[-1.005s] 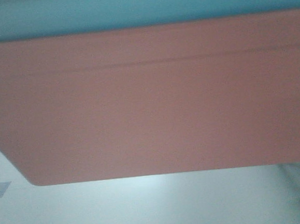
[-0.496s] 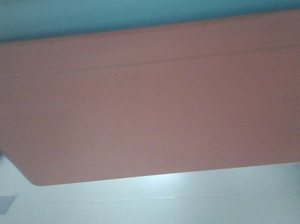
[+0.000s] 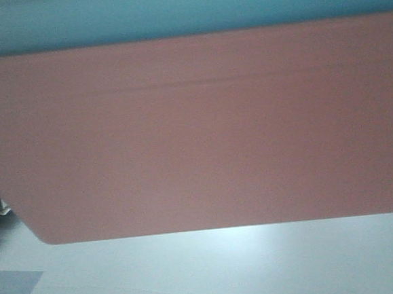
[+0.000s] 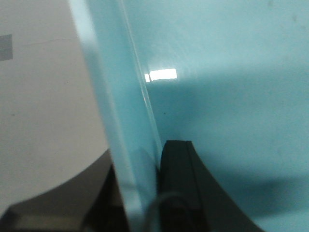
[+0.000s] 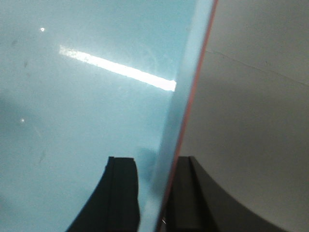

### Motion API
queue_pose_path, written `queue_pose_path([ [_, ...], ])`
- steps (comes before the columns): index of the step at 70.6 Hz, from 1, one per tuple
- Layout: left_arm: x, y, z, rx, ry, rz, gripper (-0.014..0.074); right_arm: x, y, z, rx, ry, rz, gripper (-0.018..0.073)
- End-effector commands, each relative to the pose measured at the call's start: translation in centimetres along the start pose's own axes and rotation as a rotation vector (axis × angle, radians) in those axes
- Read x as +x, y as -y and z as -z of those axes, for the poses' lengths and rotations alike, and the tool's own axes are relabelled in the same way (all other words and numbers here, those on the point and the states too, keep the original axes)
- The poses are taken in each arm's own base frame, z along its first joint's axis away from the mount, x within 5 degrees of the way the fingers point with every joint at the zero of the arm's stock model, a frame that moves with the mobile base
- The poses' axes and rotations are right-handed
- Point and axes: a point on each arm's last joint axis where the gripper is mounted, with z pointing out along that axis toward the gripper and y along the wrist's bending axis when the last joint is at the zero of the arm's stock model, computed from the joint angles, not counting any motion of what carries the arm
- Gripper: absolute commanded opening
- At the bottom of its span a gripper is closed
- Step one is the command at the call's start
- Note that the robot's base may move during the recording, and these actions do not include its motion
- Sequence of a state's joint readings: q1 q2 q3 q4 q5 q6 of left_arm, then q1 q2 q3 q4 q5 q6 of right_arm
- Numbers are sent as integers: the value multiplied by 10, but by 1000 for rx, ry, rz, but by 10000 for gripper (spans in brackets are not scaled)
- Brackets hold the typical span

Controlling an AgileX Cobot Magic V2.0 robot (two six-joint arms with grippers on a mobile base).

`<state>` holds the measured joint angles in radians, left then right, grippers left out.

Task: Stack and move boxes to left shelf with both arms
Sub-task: 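Hold the stacked pink and light-blue bins raised while driving toward the shelf, then carry the stacked bins up to the shelf rack with both grippers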

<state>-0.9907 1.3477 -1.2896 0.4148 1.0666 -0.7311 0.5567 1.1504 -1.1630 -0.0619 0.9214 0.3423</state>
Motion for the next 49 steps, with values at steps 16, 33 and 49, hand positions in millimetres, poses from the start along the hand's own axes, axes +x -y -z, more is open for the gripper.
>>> queue_pose_path([
  [16, -13, 3, 21, 69, 129, -34, -3, -19, -5, 22, -64, 191, -2, 32],
  [33, -13, 3, 21, 69, 129, -34, -3, -19, -5, 22, -64, 191, -2, 32],
  [49, -13, 3, 21, 69, 129, -34, -3, -19, -5, 22, -64, 191, -2, 32],
])
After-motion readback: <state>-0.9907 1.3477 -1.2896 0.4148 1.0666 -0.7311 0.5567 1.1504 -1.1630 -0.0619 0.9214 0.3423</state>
